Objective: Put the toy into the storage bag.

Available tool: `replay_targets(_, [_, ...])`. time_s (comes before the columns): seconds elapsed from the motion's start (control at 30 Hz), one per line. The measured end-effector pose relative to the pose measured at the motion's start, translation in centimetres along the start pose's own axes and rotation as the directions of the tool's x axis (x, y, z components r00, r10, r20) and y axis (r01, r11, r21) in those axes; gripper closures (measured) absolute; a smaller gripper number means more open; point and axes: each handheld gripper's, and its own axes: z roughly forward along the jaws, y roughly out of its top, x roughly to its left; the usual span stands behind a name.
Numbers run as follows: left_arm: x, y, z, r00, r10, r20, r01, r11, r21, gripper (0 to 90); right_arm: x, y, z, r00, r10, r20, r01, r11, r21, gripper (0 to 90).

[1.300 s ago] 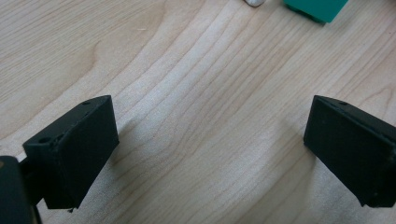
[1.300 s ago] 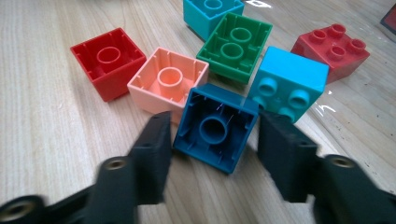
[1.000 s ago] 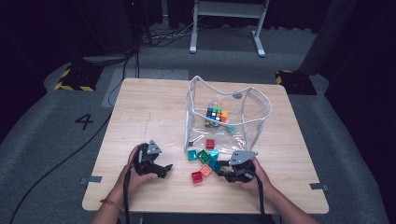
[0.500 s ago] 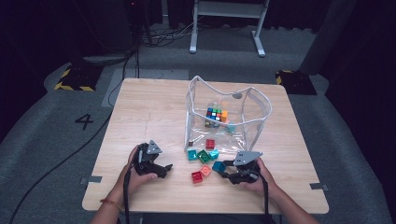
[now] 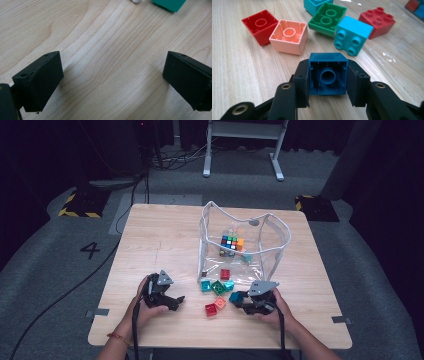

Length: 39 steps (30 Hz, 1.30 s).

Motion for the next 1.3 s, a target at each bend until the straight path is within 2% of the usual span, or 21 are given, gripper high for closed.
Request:
replay_targets(0.03, [0.0, 0.0, 0.0, 1.0, 0.0, 0.0, 0.0, 1.0, 0.0, 3.1, -0.3, 0.0, -0.2, 0.9999, -0.013, -0.01, 0.013, 1.0, -0.014, 58.9])
replay_targets(0.23, [0.0, 0.0, 0.0, 1.0, 0.0, -0.001, 0.0, 1.0, -0.001, 3.1, -1.4, -0.4, -2.8, 0.9999, -0.011, 0.013, 0.011, 0.999, -0.039, 58.9])
replay_targets(0.33, [0.0, 0.0, 0.0, 1.0, 0.0, -0.001, 0.0, 1.0, 0.0, 3.1, -2.0, -0.9, -4.3, 0.9997, -0.013, 0.021, 0.014, 0.999, -0.034, 58.9])
replay_targets(0.43, [0.0, 0.0, 0.0, 1.0, 0.0, -0.001, 0.0, 1.0, 0.0, 3.1, -2.8, -1.3, -5.9, 0.9981, -0.018, 0.059, 0.02, 0.999, -0.025, 58.9])
replay_targets(0.47, [0.0, 0.0, 0.0, 1.0, 0.001, 0.0, -0.001, 1.0, 0.0, 3.2, -3.2, -1.5, -6.6, 0.9979, 0.003, 0.065, -0.001, 1.0, -0.026, 58.9])
replay_targets(0.6, [0.0, 0.0, 0.0, 1.0, 0.0, 0.0, 0.0, 1.0, 0.0, 3.2, -4.6, -1.8, -8.4, 0.9941, 0.043, 0.1, -0.038, 0.998, -0.053, 58.9])
replay_targets(0.7, [0.0, 0.0, 0.0, 1.0, -0.001, 0.0, 0.001, 1.0, -0.001, 3.1, -5.2, -1.8, -9.8, 0.9904, 0.053, 0.128, -0.046, 0.997, -0.059, 58.9])
replay_targets(0.77, [0.0, 0.0, 0.0, 1.0, 0.0, -0.001, 0.0, 1.0, -0.001, 3.2, -5.6, -1.8, -10.6, 0.9862, 0.056, 0.156, -0.044, 0.996, -0.077, 58.9])
replay_targets(0.93, [0.0, 0.0, 0.0, 1.0, 0.0, 0.0, 0.0, 1.0, 0.0, 3.1, -6.7, -1.5, -12.1, 0.9754, 0.077, 0.207, -0.061, 0.995, -0.083, 58.9])
replay_targets(1.07, [0.0, 0.0, 0.0, 1.0, 0.0, 0.0, 0.0, 1.0, 0.0, 3.1, -8.0, -1.0, -13.3, 0.9683, 0.094, 0.231, -0.073, 0.992, -0.099, 58.9])
replay_targets(1.23, [0.0, 0.0, 0.0, 1.0, -0.001, 0.0, 0.001, 1.0, 0.0, 3.1, -9.7, -0.2, -14.6, 0.9543, 0.131, 0.269, -0.097, 0.986, -0.135, 59.0])
replay_targets(1.3, [0.0, 0.0, 0.0, 1.0, -0.001, 0.0, 0.001, 1.0, -0.001, 3.1, -10.4, 0.3, -15.1, 0.9462, 0.135, 0.294, -0.097, 0.986, -0.139, 59.0])
